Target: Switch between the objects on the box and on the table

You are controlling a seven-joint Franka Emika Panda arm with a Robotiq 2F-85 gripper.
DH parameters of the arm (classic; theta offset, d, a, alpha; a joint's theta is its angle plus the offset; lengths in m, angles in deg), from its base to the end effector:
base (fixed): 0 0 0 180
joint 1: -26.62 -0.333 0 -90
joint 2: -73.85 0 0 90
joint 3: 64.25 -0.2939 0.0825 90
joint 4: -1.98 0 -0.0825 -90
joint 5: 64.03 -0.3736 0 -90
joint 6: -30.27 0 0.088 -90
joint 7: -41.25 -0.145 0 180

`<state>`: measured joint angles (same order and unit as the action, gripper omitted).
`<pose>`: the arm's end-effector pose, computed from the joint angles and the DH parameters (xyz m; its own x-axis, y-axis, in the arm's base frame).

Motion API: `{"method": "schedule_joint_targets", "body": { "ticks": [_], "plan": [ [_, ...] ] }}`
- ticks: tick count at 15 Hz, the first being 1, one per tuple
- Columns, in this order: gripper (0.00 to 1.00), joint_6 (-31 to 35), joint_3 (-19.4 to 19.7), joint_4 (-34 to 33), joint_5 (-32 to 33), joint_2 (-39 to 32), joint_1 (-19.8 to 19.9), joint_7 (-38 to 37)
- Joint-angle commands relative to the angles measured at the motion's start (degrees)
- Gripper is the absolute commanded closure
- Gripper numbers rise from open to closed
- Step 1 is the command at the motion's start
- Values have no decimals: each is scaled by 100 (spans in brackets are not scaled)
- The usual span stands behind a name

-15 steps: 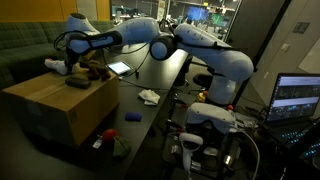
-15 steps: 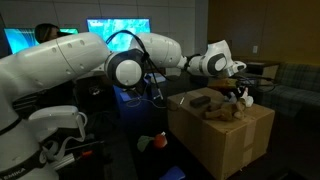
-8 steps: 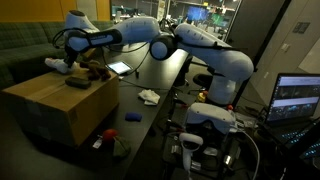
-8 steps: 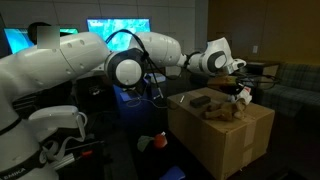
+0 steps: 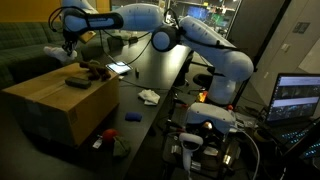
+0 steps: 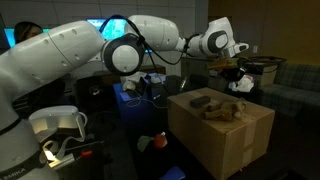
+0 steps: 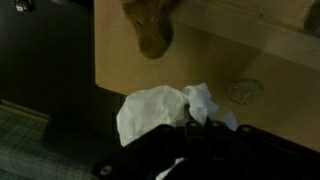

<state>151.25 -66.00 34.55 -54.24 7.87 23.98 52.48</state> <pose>0.8199 0.0354 0.3038 0.8833 0.3205 0.3420 0.2601 -0.9422 0.2112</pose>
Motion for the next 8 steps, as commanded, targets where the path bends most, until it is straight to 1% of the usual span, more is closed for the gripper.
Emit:
{"method": "schedule_joint_targets", "body": {
  "ticks": [1,5,8],
  "plan": [
    [99,-921,-78,385,-106,688,189,137],
    [99,-1995,-50,724,-114,1245,511,137],
    [99,-2424,-35,1173,-127,1635,811,101]
  ]
}}
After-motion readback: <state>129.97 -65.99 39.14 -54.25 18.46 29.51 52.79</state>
